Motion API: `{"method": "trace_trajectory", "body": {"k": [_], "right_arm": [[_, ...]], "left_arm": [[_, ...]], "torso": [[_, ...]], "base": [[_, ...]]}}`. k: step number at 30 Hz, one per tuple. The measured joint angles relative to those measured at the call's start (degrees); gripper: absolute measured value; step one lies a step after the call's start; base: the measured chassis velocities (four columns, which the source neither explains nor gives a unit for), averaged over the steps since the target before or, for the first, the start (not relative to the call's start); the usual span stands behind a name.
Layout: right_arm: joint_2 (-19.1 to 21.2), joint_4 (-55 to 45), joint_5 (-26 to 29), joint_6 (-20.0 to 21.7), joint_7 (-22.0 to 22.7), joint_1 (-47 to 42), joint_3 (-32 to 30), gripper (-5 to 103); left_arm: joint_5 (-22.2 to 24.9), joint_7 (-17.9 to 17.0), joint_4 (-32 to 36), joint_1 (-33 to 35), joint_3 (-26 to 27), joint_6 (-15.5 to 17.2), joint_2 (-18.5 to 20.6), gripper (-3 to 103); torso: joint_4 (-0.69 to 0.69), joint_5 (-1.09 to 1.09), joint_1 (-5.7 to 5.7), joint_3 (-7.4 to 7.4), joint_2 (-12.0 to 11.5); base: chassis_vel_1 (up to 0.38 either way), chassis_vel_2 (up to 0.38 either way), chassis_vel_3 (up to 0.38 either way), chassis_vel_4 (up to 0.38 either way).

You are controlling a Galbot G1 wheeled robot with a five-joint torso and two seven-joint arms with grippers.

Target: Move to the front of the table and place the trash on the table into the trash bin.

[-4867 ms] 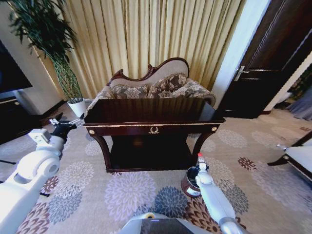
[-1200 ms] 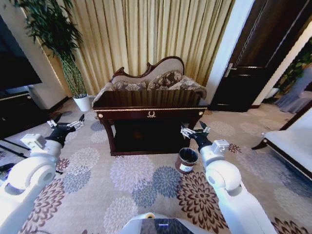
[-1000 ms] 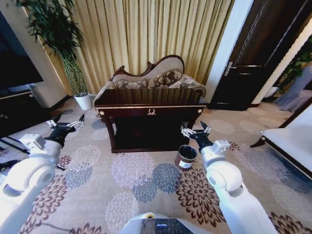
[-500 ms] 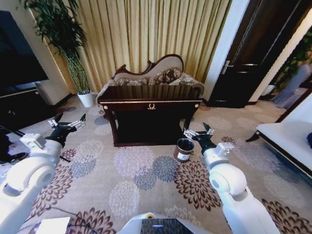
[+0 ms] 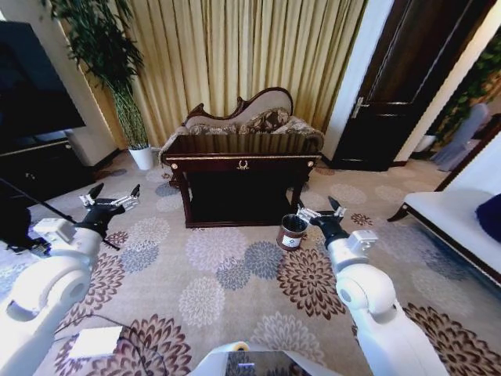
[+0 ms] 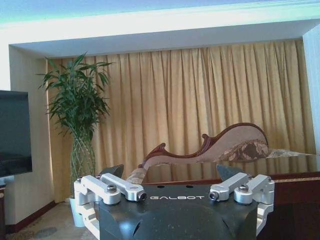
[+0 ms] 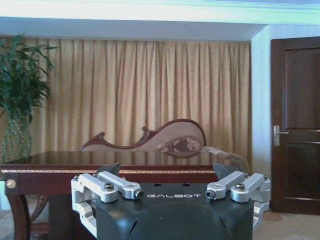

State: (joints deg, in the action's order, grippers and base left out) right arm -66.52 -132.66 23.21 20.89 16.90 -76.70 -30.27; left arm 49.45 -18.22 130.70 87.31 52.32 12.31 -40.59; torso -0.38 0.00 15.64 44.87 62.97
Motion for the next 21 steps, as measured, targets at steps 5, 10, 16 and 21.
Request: {"method": "trace_trajectory", "body": {"k": [5,10,16,21], "right_arm": [[-0.1,0.7,-0.3,-0.8,-0.1,-0.9,-1.0,100],[0.1,0.4,-0.3,-1.0,-0.4,-1.7,-1.4,100],[0.3,-1.1,0.9,-0.7,-0.5,-2.0,-1.1,100],[0.3,-1.9,1.9,-0.2,-0.5,-1.9,-0.9,100]], "left_arm": [[-0.7,-0.1,0.6,0.0,-0.7,0.2,-1.2,100],[-1.6,-0.3,1.8,0.3,-1.1,0.5,-2.7,100],[-2.3,-0.3,2.3,0.6,-1.2,0.5,-3.3,100],[-2.8,-0.6,2.5,0.8,-1.7,-0.4,-3.8,100]], "torso": [[-0.03,0.01,0.03,0.02,0.0],[-0.02,0.01,0.03,0.02,0.0],[-0.01,0.00,0.02,0.01,0.0],[-0.02,0.01,0.02,0.01,0.0]], "base": [[0.000,0.000,0.000,0.000],[0.000,0.000,0.000,0.000],[0.000,0.000,0.000,0.000],[0.000,0.000,0.000,0.000]]}}
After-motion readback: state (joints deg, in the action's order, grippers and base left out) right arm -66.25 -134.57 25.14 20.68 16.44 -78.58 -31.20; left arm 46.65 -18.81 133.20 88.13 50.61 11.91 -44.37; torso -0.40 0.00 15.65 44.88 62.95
